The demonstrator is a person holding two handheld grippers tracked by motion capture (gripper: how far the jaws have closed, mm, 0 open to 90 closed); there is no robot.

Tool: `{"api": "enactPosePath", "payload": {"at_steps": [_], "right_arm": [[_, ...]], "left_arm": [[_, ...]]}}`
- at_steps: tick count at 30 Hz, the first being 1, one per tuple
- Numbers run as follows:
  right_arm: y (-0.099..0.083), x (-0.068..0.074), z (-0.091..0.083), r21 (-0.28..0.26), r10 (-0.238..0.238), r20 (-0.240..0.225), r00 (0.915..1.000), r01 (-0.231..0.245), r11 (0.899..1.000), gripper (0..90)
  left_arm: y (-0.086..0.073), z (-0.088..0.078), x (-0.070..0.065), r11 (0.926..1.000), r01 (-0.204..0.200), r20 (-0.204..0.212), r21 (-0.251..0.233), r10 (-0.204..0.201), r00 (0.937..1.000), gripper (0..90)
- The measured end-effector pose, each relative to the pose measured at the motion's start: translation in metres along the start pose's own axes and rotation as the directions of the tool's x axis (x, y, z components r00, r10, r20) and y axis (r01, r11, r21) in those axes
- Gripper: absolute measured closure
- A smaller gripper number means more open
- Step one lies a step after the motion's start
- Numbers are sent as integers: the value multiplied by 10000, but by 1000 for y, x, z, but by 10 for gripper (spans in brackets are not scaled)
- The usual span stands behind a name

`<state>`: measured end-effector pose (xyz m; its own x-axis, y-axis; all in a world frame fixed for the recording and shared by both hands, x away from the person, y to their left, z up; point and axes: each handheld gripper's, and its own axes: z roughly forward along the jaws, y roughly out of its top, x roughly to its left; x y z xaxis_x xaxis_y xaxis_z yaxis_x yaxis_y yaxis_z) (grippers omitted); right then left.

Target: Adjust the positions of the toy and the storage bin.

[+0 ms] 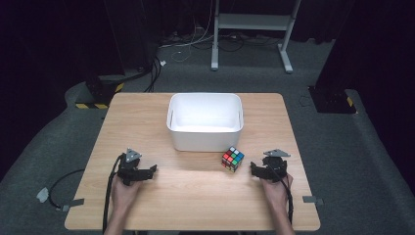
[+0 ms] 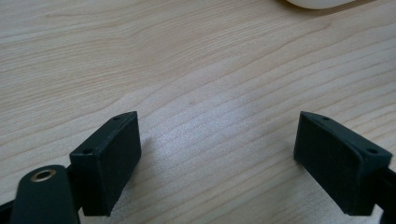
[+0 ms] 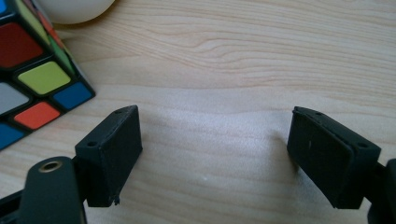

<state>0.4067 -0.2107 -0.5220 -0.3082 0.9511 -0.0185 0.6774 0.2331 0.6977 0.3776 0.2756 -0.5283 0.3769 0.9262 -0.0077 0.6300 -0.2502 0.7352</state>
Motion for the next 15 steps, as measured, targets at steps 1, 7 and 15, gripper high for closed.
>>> {"api": "enactPosePath", "payload": {"at_steps": [1,7,15], "right_arm": [[0,0,0,0,0,0,10000,0,10000,179],[-6,3,-7,-61,-156,60,9999,156,9999,174],[-9,8,-16,-297,-374,-30,9993,373,9989,175]], "left_arm": [[0,0,0,10000,0,0,0,0,10000,150],[0,0,0,10000,2,-4,-1,-2,10000,150],[0,0,0,10000,1,-7,-2,-1,10000,151]]}}
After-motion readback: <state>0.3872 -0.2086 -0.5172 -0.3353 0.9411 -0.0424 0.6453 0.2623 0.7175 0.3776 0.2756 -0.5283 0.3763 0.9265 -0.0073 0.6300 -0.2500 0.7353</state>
